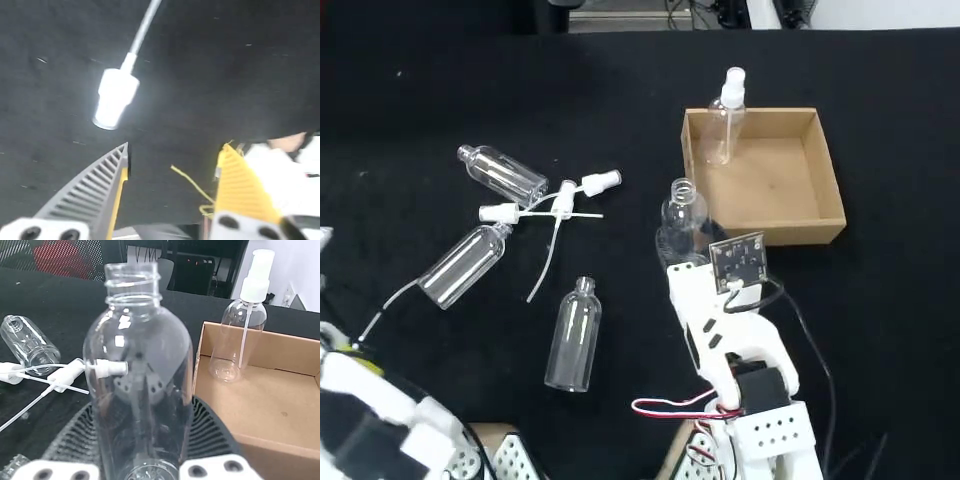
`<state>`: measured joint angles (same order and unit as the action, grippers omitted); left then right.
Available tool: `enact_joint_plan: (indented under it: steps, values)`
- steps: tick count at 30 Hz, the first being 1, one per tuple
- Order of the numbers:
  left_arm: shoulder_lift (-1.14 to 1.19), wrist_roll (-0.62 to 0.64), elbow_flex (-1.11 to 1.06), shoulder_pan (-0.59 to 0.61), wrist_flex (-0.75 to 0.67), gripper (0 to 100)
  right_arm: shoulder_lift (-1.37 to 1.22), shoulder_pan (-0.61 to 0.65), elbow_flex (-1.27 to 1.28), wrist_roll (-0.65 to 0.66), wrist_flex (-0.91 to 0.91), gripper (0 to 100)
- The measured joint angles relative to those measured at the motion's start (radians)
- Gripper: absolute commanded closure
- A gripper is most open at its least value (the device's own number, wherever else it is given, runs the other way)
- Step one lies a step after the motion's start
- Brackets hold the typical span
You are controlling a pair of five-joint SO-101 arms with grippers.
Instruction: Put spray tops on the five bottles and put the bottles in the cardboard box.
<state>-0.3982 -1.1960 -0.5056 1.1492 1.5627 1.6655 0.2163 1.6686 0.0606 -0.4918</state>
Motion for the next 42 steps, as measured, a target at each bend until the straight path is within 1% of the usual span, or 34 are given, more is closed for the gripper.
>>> enact_joint_plan:
  steps: [5, 7, 10, 12, 17, 23, 27, 33, 37, 42]
  values:
    - [-0.173, 0.038, -0.169, 0.0, -0.011, 74, 0.0, 0.0, 0.0, 0.0, 0.0, 98.6]
    - [-0.245, 0.109, -0.247, -0.002, -0.075, 74, 0.0, 0.0, 0.0, 0.0, 0.0, 98.6]
    - [-0.315, 0.259, -0.371, -0.006, -0.201, 74, 0.0, 0.0, 0.0, 0.0, 0.0, 98.6]
    - [-0.324, 0.345, -0.428, -0.014, -0.239, 74, 0.0, 0.0, 0.0, 0.0, 0.0, 98.6]
    - [-0.287, 0.506, -0.443, -0.014, -0.293, 74, 0.0, 0.0, 0.0, 0.0, 0.0, 98.6]
    - [-0.054, 0.706, -0.443, -0.014, -0.494, 74, 0.0, 0.0, 0.0, 0.0, 0.0, 98.6]
    - [0.115, 0.778, -0.377, -0.014, -0.585, 74, 0.0, 0.0, 0.0, 0.0, 0.0, 98.6]
    - [0.245, 0.875, -0.195, -0.014, -0.649, 74, 0.0, 0.0, 0.0, 0.0, 0.0, 98.6]
    - [0.342, 0.993, -0.095, -0.015, -0.694, 74, 0.0, 0.0, 0.0, 0.0, 0.0, 98.6]
    - [0.44, 1.162, 0.017, -0.032, -0.689, 74, 0.0, 0.0, 0.0, 0.0, 0.0, 98.6]
